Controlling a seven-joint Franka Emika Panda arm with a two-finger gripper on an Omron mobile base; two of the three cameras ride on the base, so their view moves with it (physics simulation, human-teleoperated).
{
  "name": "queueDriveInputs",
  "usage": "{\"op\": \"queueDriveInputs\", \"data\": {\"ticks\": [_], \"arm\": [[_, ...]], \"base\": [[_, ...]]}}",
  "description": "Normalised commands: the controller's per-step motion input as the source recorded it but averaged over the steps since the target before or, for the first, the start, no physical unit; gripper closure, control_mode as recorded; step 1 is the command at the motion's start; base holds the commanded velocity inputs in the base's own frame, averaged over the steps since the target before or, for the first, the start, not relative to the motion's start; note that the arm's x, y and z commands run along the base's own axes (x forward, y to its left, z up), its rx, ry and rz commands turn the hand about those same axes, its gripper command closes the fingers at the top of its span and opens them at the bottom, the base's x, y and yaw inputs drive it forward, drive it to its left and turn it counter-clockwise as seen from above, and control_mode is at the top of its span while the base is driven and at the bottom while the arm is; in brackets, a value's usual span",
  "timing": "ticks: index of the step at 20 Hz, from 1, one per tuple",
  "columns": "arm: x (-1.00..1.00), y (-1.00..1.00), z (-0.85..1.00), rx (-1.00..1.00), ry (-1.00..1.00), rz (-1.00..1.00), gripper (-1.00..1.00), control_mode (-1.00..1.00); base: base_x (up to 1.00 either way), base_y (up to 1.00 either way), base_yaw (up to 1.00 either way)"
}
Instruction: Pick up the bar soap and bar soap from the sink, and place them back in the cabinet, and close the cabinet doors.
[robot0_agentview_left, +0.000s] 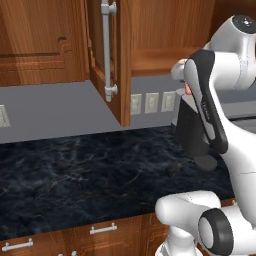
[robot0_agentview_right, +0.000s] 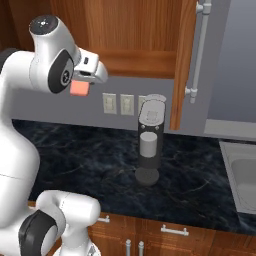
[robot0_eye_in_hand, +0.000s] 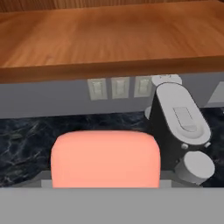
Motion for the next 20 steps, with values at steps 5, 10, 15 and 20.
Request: {"op": "queueDriveInputs", "data": {"ticks": [5,10,15,20], "arm": [[0.3,-0.04,0.35,0.0,-0.1,-0.02,1.0,-1.0],[0.38,0.0,0.34,0.0,0.0,-0.03,1.0,-1.0],[0.39,0.0,0.04,0.0,0.0,0.0,1.0,-1.0],[0.19,0.0,0.0,0.0,-0.07,0.0,1.0,-1.0]], "base": [[0.0,0.0,0.0],[0.0,0.0,0.0],[0.0,0.0,0.0],[0.0,0.0,0.0]]}}
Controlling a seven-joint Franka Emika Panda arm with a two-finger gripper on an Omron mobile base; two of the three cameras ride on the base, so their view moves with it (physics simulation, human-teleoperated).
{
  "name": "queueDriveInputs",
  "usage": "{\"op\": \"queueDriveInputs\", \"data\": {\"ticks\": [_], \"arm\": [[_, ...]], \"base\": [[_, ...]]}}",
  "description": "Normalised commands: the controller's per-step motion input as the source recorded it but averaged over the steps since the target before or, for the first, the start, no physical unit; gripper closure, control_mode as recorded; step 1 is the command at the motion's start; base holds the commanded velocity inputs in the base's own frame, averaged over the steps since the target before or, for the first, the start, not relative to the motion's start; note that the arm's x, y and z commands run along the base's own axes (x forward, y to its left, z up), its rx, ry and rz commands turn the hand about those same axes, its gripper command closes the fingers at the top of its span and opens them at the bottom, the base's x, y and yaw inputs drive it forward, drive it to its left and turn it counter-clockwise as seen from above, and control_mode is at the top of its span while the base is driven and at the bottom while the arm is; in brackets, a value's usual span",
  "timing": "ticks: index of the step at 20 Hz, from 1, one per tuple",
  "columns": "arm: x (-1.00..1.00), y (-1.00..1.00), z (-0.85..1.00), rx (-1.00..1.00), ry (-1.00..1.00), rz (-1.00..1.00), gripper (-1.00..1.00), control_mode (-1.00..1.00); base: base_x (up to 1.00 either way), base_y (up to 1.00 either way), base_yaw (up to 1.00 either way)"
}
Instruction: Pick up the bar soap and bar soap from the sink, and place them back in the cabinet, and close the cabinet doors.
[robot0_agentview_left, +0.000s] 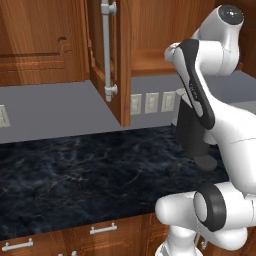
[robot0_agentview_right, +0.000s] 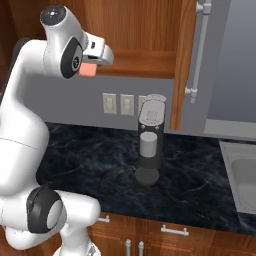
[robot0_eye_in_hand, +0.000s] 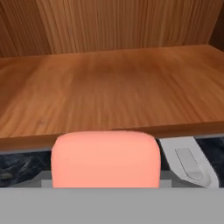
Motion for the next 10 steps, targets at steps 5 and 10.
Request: {"op": "queueDriveInputs", "data": {"ticks": [5,10], "arm": [[0.09,0.0,0.0,0.0,-0.18,0.0,1.0,-1.0],[0.26,0.0,0.0,0.0,-0.12,0.0,1.0,-1.0]], "base": [[0.0,0.0,0.0],[0.0,0.0,0.0]]}}
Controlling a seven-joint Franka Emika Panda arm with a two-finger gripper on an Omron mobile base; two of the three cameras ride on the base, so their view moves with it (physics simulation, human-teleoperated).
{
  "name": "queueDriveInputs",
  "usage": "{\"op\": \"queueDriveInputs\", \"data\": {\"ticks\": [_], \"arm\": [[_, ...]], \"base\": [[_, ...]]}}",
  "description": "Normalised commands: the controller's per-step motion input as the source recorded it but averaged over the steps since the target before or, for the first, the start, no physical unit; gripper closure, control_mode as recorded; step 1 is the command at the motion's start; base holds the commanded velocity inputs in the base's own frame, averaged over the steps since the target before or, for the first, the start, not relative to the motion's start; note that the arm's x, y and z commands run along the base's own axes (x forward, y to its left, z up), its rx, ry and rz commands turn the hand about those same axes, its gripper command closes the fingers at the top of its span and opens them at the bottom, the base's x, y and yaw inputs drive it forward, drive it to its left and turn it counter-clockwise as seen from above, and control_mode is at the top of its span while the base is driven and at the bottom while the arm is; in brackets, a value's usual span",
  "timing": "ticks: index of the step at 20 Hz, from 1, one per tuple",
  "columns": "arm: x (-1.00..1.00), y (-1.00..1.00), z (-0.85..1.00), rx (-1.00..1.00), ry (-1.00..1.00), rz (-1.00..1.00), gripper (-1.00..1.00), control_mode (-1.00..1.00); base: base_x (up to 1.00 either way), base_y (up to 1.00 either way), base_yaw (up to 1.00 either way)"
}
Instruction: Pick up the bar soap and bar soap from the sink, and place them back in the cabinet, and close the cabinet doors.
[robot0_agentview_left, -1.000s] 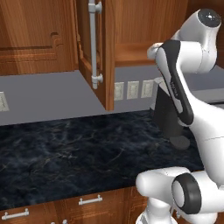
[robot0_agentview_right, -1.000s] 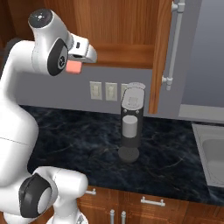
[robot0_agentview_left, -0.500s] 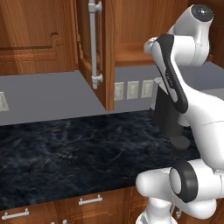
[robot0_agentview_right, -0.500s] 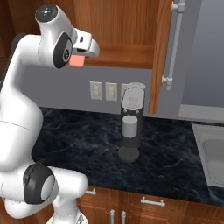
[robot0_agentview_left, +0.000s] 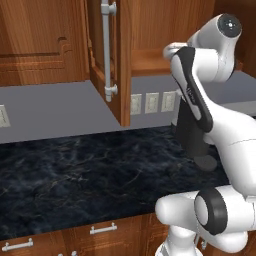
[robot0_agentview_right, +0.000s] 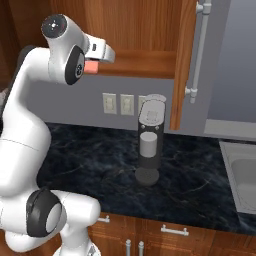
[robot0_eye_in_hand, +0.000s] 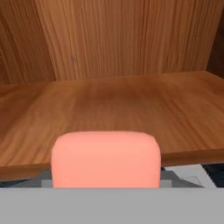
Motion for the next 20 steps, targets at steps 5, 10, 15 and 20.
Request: {"op": "queueDriveInputs", "data": {"ticks": [5,10,15,20], "arm": [[0.48,0.0,0.0,0.0,0.0,0.0,1.0,-1.0],[0.57,0.0,0.0,0.0,0.01,-0.01,1.0,-1.0],[0.56,0.0,0.05,0.01,0.06,0.0,1.0,-1.0],[0.53,0.0,0.06,0.01,0.06,0.0,1.0,-1.0]], "base": [[0.0,0.0,0.0],[0.0,0.0,0.0],[0.0,0.0,0.0],[0.0,0.0,0.0]]}}
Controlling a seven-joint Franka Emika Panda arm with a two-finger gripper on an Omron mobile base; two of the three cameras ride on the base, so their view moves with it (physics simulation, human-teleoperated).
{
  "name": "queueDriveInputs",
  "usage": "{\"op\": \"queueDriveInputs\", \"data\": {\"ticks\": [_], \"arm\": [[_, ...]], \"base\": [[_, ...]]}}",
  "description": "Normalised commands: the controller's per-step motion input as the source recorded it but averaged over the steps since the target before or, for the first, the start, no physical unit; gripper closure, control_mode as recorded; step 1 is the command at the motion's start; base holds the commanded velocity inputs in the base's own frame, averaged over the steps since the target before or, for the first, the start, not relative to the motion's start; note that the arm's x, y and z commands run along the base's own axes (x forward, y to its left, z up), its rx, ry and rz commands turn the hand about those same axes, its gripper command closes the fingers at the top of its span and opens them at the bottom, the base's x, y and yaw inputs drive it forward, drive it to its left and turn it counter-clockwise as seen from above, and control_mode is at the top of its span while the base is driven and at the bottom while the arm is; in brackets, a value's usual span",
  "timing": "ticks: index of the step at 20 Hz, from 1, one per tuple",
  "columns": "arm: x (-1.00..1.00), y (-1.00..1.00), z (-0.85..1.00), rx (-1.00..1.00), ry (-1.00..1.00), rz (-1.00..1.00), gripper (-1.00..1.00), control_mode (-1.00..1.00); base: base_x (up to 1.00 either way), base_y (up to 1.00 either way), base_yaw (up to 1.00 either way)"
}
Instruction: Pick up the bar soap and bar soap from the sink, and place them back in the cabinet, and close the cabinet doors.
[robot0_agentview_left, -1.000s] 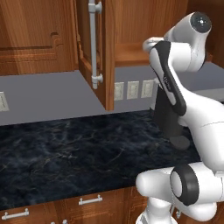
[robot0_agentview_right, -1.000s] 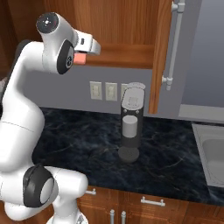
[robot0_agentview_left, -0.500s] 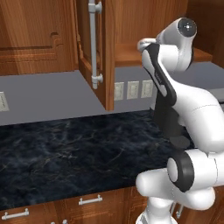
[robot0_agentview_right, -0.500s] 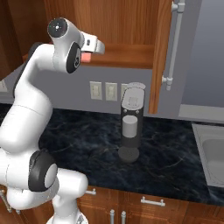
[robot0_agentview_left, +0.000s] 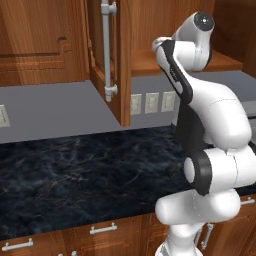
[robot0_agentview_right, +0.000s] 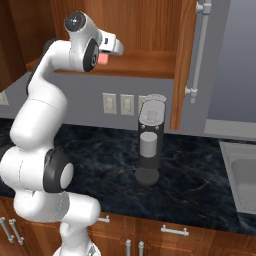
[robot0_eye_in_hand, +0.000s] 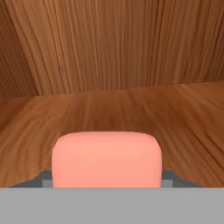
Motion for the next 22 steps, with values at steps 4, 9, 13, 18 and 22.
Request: {"op": "queueDriveInputs", "data": {"ticks": [4,9,13,18,22], "arm": [[0.44,0.0,0.01,0.0,0.03,0.0,1.0,-1.0],[0.36,0.0,0.0,0.0,0.0,0.0,1.0,-1.0],[0.23,0.0,-0.13,0.0,0.0,0.0,1.0,-1.0],[0.13,0.0,-0.22,0.0,0.0,0.0,1.0,-1.0],[0.11,0.0,-0.12,0.0,0.0,0.0,1.0,-1.0]], "base": [[0.0,0.0,0.0],[0.0,0.0,0.0],[0.0,0.0,0.0],[0.0,0.0,0.0],[0.0,0.0,0.0]]}}
